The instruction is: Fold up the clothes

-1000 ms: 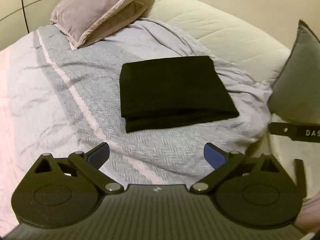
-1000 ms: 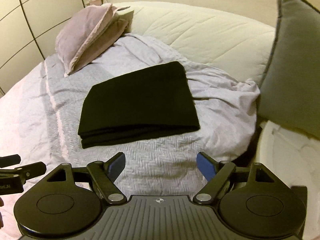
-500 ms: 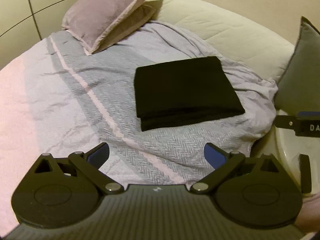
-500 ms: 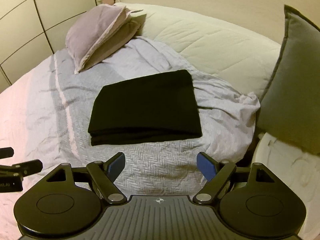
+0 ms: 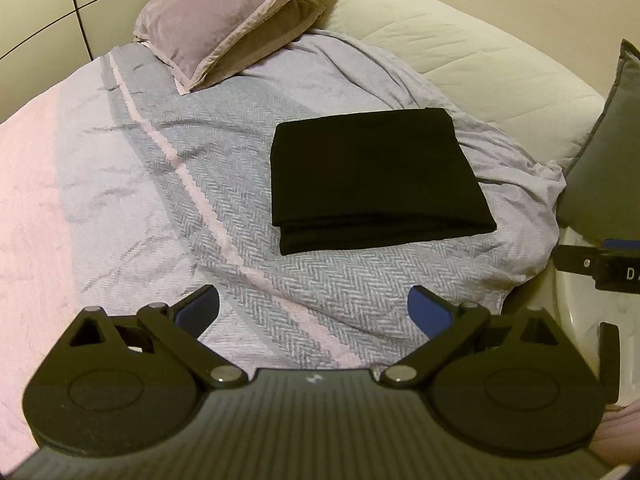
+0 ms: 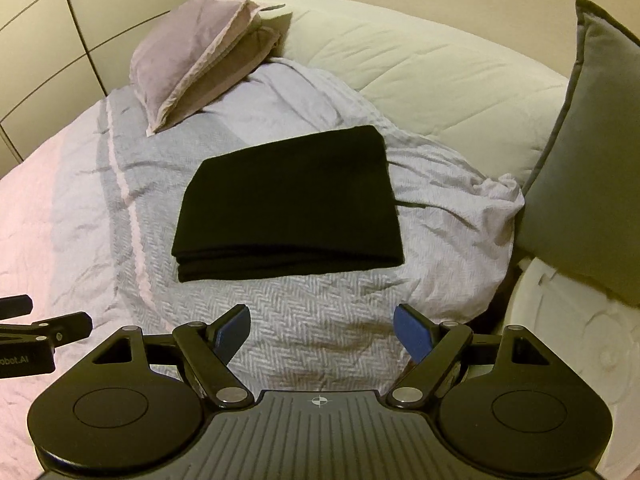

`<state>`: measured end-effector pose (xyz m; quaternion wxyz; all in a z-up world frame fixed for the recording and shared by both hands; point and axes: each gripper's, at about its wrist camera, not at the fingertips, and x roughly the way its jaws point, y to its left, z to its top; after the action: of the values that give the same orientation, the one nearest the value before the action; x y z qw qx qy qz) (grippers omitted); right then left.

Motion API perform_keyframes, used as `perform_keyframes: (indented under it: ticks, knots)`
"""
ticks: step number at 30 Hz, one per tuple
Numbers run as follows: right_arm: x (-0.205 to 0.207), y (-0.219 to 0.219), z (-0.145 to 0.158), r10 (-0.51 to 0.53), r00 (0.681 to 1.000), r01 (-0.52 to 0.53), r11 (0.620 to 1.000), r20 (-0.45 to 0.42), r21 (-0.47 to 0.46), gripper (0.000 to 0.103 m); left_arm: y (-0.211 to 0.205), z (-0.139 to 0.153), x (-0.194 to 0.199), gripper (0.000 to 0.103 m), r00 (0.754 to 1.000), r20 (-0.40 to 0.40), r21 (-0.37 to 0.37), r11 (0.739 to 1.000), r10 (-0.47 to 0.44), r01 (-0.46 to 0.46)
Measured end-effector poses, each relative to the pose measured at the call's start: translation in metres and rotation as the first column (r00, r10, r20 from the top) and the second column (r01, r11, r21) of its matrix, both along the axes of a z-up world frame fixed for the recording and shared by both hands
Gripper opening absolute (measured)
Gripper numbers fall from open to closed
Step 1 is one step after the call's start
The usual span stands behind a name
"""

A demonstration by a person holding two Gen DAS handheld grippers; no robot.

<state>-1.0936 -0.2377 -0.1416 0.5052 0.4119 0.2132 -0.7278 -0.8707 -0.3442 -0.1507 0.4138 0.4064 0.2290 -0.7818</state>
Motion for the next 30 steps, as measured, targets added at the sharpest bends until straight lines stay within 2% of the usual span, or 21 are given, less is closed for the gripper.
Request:
perform_keyframes:
  ticks: [13,30]
  knots:
    - [-0.001,0.003,-0.002,-0.012,1.0,0.012,1.0,-0.007,0.021,0.082,-0.002,-0.008,-0.01,0.098,0.999,-0.008,0.011,0.999,0.038,-0.038]
    - [-0.005,-0.001,-0.001,0.01,1.0,-0.01,1.0,-0.007,0.02,0.082,0.001,-0.013,-0.028,0.097,0.998,0.047,0.002,0.999,0.038,-0.038]
